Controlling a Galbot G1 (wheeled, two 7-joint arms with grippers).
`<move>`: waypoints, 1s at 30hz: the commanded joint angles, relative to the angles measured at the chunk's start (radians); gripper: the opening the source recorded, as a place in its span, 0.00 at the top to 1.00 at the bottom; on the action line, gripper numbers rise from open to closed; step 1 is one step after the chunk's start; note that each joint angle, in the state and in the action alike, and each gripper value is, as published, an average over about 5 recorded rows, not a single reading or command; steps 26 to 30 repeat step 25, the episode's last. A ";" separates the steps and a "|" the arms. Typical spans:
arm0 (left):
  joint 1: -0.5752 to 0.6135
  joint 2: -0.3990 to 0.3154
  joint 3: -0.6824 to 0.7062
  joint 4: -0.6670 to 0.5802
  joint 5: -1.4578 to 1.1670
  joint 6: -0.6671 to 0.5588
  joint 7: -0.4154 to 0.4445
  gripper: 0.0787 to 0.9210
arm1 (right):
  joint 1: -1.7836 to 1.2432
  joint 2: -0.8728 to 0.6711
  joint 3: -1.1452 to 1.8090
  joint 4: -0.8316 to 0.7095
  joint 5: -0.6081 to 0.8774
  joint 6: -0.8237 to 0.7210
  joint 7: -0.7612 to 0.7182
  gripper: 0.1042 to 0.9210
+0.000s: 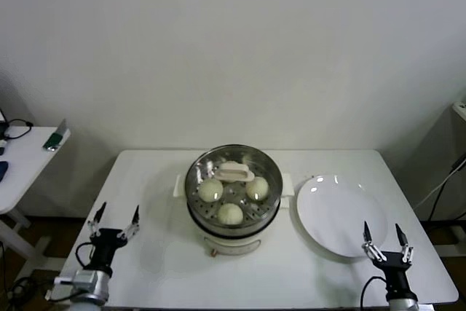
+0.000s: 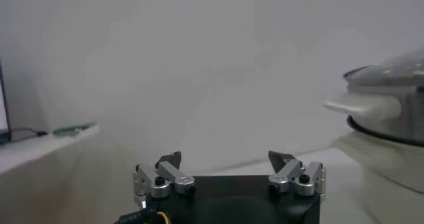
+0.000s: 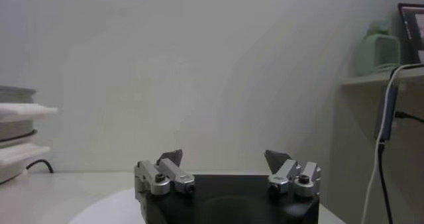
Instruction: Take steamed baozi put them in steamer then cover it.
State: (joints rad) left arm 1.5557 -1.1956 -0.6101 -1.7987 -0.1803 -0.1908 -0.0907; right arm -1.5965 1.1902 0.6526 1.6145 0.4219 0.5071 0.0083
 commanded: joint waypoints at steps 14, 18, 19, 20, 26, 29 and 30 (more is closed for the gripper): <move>0.040 -0.034 0.024 0.082 -0.084 -0.132 0.058 0.12 | -0.002 -0.002 -0.003 -0.004 0.008 -0.014 0.012 0.12; 0.041 -0.036 0.028 0.077 -0.085 -0.138 0.066 0.12 | -0.002 -0.003 -0.004 -0.007 0.012 -0.012 0.014 0.12; 0.042 -0.036 0.028 0.076 -0.085 -0.140 0.068 0.12 | -0.002 -0.003 -0.004 -0.007 0.012 -0.012 0.014 0.12; 0.042 -0.036 0.028 0.075 -0.085 -0.141 0.070 0.12 | -0.002 -0.002 -0.004 -0.006 0.013 -0.012 0.014 0.12; 0.043 -0.036 0.028 0.071 -0.085 -0.140 0.076 0.12 | -0.002 0.000 -0.004 -0.005 0.015 -0.013 0.014 0.12; 0.043 -0.036 0.028 0.071 -0.085 -0.140 0.076 0.12 | -0.002 0.000 -0.004 -0.005 0.015 -0.013 0.014 0.12; 0.043 -0.036 0.028 0.071 -0.085 -0.140 0.076 0.12 | -0.002 0.000 -0.004 -0.005 0.015 -0.013 0.014 0.12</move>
